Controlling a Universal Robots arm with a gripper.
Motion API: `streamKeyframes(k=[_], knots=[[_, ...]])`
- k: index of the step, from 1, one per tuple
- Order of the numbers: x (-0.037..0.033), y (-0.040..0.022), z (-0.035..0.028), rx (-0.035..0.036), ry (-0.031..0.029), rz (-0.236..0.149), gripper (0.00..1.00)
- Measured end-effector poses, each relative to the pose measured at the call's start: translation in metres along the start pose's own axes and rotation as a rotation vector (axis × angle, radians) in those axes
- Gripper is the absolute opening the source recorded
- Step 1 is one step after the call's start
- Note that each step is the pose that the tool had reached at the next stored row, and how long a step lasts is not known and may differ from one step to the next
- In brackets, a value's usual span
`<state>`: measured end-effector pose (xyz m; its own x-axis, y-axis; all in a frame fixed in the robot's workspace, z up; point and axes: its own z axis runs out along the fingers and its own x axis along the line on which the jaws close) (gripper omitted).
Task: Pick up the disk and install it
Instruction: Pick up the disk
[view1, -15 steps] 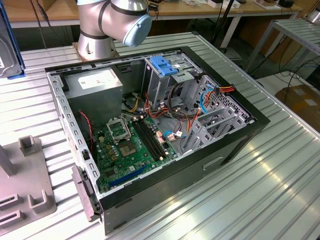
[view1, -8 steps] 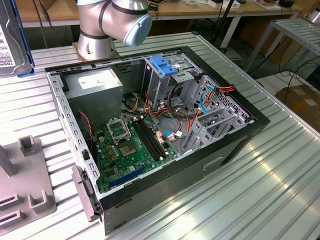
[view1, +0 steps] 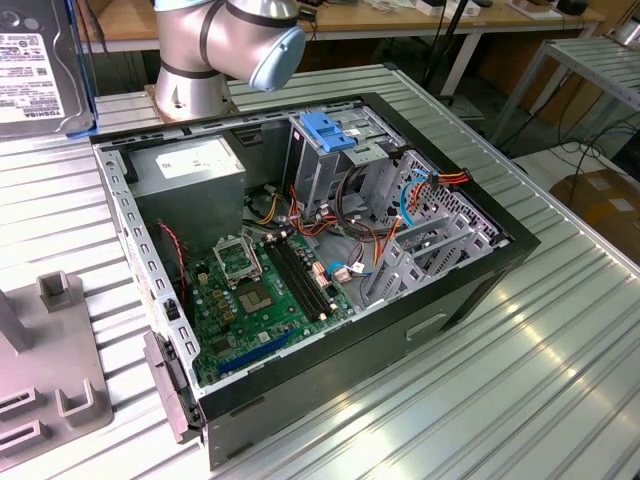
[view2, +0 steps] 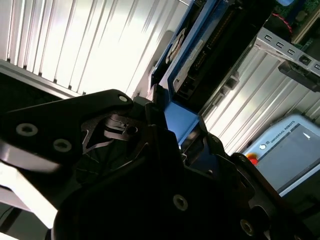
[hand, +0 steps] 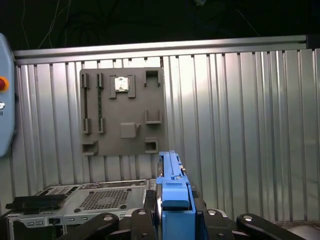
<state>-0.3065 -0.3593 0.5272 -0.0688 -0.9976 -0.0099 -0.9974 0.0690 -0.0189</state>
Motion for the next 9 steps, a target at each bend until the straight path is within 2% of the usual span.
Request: streamKeyframes(k=[2,9], knots=[[-0.0007,-0.0093,0.0002,-0.0001,-0.001,0.0,0.37],[-0.0022,-0.0312,0.0006,-0.0002,-0.0025,0.0,0.37]])
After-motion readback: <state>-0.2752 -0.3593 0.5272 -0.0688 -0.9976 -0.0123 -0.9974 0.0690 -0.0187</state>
